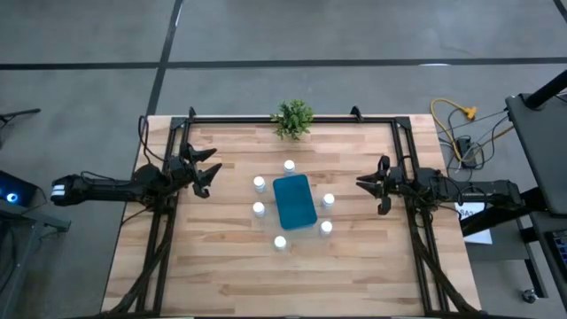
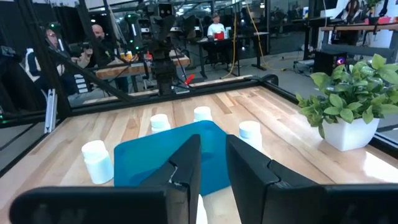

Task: Pick and place pill bottles into a basket
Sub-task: Put the white medicine bottle into the blue bin

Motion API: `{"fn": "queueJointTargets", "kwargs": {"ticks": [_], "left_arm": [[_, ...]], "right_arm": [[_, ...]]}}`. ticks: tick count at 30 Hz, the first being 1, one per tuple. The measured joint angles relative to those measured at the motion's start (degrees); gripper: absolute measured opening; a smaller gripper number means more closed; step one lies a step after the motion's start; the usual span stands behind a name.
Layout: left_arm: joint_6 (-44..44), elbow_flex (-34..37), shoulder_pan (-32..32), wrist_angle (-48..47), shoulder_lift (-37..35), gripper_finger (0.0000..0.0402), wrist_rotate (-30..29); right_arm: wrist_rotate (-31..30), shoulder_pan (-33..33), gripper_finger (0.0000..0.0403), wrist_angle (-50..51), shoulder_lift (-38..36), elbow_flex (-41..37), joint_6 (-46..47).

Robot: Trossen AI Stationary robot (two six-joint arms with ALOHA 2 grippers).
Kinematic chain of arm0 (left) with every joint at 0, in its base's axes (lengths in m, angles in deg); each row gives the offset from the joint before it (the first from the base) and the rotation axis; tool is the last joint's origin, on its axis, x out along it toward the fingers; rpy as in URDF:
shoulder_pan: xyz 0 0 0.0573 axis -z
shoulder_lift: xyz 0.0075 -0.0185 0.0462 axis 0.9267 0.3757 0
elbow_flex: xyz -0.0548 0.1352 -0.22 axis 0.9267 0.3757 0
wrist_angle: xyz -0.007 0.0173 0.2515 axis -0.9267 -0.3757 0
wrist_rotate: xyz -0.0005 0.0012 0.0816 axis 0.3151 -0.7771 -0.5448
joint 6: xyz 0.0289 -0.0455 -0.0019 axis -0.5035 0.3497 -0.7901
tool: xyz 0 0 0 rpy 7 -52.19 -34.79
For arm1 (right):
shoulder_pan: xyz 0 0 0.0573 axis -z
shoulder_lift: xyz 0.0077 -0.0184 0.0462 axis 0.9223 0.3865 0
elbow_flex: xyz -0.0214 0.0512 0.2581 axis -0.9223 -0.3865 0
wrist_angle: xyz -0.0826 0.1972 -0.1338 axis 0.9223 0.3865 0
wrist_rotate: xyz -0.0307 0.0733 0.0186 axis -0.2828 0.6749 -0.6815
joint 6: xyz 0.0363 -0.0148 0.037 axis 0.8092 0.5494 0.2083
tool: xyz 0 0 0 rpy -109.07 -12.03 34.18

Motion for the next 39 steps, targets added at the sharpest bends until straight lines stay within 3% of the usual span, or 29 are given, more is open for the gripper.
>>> {"fn": "queueJointTargets", "kwargs": {"ticks": [11,17,30,34,39], "left_arm": [[0.1,0.0,0.0,0.2,0.0,0.0239,0.0],[8.7,0.0,0.0,0.0,0.2,0.0239,-0.3],[13.4,0.0,0.0,-0.2,1.2,0.0237,-0.1],[13.3,0.0,0.0,-0.1,2.0,0.0206,1.9],[12.9,0.0,0.0,0.0,1.5,0.0128,3.4]], "right_arm": [[0.3,0.0,0.0068,0.1,0.0,0.0,6.3],[-1.1,0.0,0.0068,-0.6,0.0,0.0,6.8],[-1.9,0.0,0.0068,-2.9,0.0,0.0,11.3],[-3.9,0.0,0.0068,-3.1,0.0,0.0,11.6],[-4.2,0.0,0.0068,-3.3,0.0,0.0,11.7]]}}
